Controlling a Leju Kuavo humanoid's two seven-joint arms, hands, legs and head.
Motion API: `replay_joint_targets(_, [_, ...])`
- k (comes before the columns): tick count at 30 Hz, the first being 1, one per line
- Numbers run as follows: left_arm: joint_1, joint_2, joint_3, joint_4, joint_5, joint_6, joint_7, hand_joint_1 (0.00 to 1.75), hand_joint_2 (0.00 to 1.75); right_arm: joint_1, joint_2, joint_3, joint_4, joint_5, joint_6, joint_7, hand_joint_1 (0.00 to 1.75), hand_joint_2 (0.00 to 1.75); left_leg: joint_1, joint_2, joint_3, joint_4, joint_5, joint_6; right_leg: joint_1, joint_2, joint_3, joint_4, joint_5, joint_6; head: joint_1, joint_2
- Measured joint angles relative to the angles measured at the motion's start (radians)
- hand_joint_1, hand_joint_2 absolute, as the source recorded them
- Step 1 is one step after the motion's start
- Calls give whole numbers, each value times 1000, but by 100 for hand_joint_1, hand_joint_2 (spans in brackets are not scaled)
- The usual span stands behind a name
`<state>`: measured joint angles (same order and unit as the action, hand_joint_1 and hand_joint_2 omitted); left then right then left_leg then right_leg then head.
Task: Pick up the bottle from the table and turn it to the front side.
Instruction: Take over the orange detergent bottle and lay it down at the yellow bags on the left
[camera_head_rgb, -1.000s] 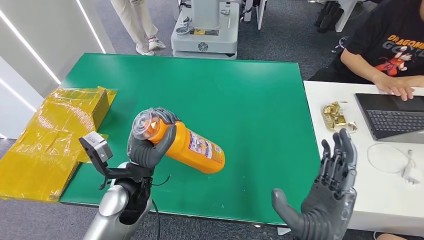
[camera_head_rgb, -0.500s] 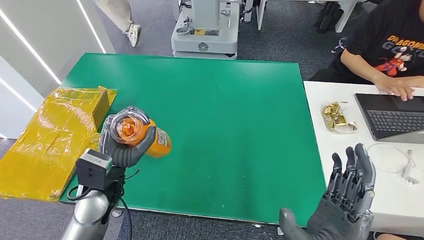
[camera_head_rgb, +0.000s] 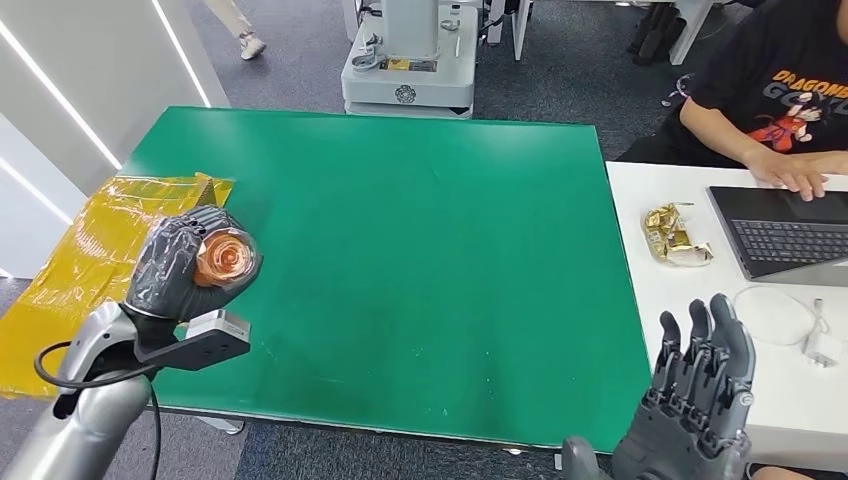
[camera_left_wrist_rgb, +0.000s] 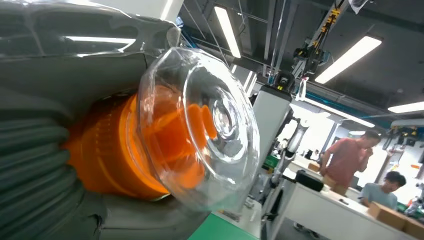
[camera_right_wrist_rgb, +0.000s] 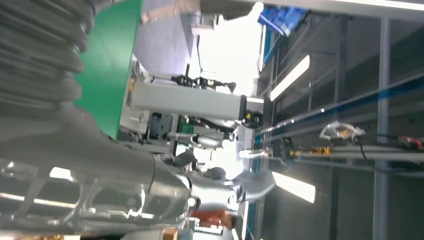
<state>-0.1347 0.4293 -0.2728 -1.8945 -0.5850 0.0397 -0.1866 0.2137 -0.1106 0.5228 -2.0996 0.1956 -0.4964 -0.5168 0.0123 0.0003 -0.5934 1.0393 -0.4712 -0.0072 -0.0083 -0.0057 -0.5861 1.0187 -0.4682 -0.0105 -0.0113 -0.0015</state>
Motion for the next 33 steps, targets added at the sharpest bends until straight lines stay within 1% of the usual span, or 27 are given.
replay_joint_targets(5, [-28, 131, -4, 27, -89, -34, 4, 175, 175, 3, 0, 0, 0, -23, 11, -21, 0, 175, 0, 0, 0, 0, 0, 0, 0, 0, 0, 0, 0, 0, 0, 0])
replay_joint_targets(7, [-50, 169, -15, 57, -145, -55, 8, 175, 175, 4, 0, 0, 0, -31, 16, -29, 0, 175, 0, 0, 0, 0, 0, 0, 0, 0, 0, 0, 0, 0, 0, 0])
replay_joint_targets(9, [-74, 187, -33, 98, -183, -81, 10, 175, 175, 5, 0, 0, 0, -36, 20, -35, 0, 175, 0, 0, 0, 0, 0, 0, 0, 0, 0, 0, 0, 0, 0, 0])
replay_joint_targets(13, [-124, 191, -83, 181, -215, -111, 7, 175, 175, 5, 0, 0, 1, -38, 21, -40, 0, 175, 0, 0, 0, 0, 0, 0, 0, 0, 0, 0, 1, 0, 0, 0])
replay_joint_targets(19, [-226, 178, -162, 315, -258, -153, -2, 175, 175, 5, 0, 0, 1, -33, 22, -38, 0, 175, 0, 1, 0, 1, 0, 0, 0, 1, 0, -1, 1, 0, 0, 0])
replay_joint_targets(22, [-280, 170, -209, 389, -300, -148, -40, 175, 175, 0, 0, 0, 1, -31, 45, -28, 0, 175, 0, 1, 0, 1, 0, 0, 0, 1, 0, -1, 1, 0, 0, 0])
replay_joint_targets(26, [-340, 163, -287, 523, -367, -125, -97, 175, 175, -20, 0, 0, 7, -38, 81, -28, 0, 175, 0, 3, 0, 0, 0, 0, 0, 3, 0, 0, 1, -1, 0, 0])
replay_joint_targets(30, [-363, 148, -341, 669, -406, -125, -152, 175, 175, -48, -4, 7, 24, -64, 81, -40, 0, 175, 0, 5, 1, 0, 0, 0, 0, 5, -1, 0, 2, -1, 0, 0])
replay_joint_targets(33, [-376, 136, -371, 760, -424, -146, -170, 175, 175, -66, -9, 18, 36, -80, 74, -44, 0, 175, 0, 4, 1, 0, 0, 0, 0, 5, -1, 0, 2, -1, 0, 0])
